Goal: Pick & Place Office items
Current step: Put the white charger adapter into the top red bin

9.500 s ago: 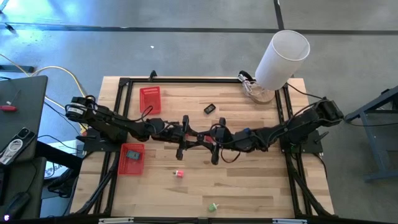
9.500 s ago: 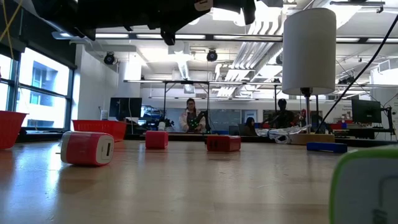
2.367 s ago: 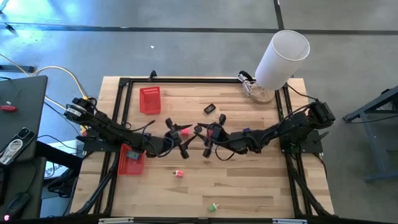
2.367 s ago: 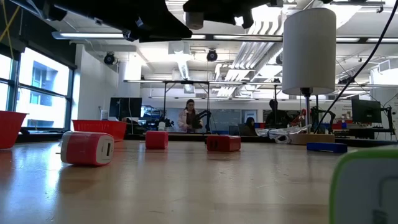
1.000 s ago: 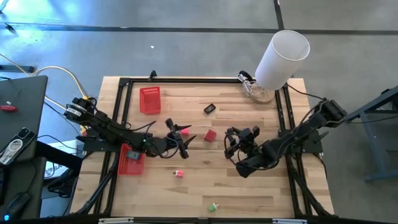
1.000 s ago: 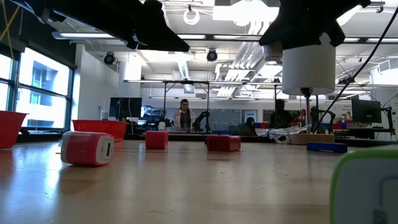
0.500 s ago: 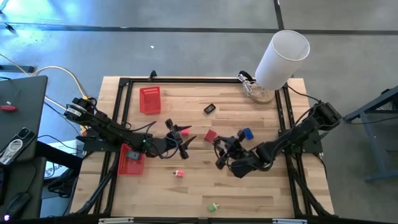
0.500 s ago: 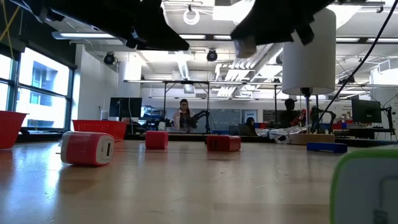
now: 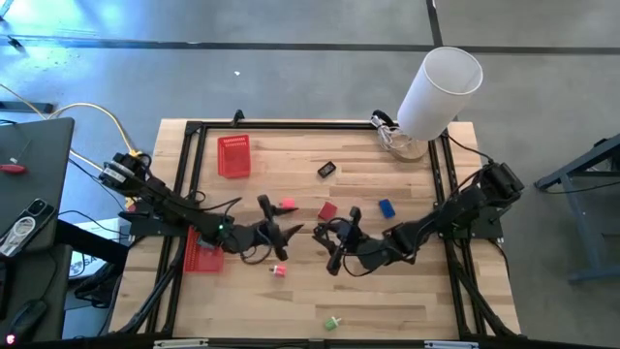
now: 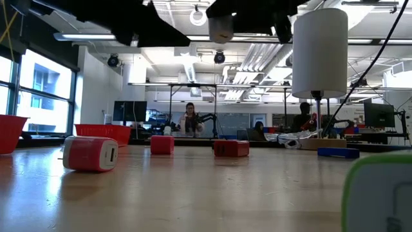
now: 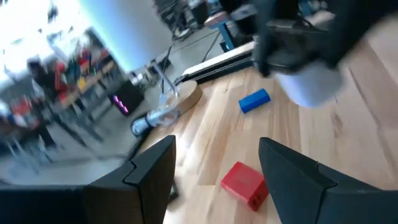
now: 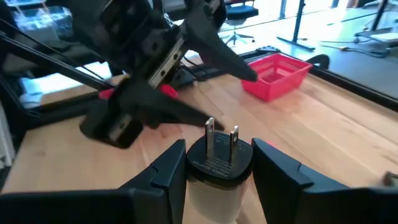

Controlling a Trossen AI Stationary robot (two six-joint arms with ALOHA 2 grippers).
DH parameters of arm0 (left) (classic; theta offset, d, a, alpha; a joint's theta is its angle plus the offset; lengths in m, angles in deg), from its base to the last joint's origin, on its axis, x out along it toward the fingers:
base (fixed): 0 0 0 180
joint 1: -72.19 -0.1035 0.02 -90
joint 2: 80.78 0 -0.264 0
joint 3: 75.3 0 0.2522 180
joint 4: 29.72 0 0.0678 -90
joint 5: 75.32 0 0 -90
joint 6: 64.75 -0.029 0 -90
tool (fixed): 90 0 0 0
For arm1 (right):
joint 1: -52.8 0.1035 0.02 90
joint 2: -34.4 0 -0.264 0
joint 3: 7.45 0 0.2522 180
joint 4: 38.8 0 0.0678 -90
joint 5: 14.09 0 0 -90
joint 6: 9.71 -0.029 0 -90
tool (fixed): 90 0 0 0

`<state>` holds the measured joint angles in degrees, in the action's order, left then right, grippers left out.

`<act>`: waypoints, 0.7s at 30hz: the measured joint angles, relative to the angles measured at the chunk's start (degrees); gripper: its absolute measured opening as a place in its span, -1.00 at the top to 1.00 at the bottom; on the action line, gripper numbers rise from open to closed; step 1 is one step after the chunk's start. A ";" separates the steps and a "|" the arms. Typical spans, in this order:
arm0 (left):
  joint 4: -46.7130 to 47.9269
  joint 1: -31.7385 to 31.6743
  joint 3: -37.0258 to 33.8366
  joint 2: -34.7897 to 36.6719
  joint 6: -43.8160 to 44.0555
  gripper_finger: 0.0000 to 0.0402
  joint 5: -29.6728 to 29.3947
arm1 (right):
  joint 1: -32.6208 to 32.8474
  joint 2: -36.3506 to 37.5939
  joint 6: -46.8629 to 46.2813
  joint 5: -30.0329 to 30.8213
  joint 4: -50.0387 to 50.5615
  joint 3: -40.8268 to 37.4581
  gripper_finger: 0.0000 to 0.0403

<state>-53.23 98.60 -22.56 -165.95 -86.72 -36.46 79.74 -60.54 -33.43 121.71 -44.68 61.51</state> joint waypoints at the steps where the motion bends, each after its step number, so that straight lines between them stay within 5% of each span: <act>1: 0.00 0.62 0.00 0.00 -2.77 -0.10 -0.04 | -0.04 0.00 -0.01 -0.81 -0.91 0.00 0.31; 12: -4.26 6.53 0.00 -0.02 -30.98 -0.10 2.17 | -0.77 0.00 0.02 -5.59 -8.78 0.00 0.32; 17: -5.26 5.93 0.00 -0.02 -27.57 -0.10 8.17 | -1.51 0.00 0.24 -6.88 -12.21 0.00 0.32; 21: -5.42 5.16 0.00 -0.02 -21.60 -0.10 7.49 | -1.57 0.00 1.63 -8.44 -14.58 0.00 0.32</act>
<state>-58.65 103.76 -22.56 -165.97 -108.32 -28.97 78.16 -60.54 -31.80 113.27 -59.27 61.51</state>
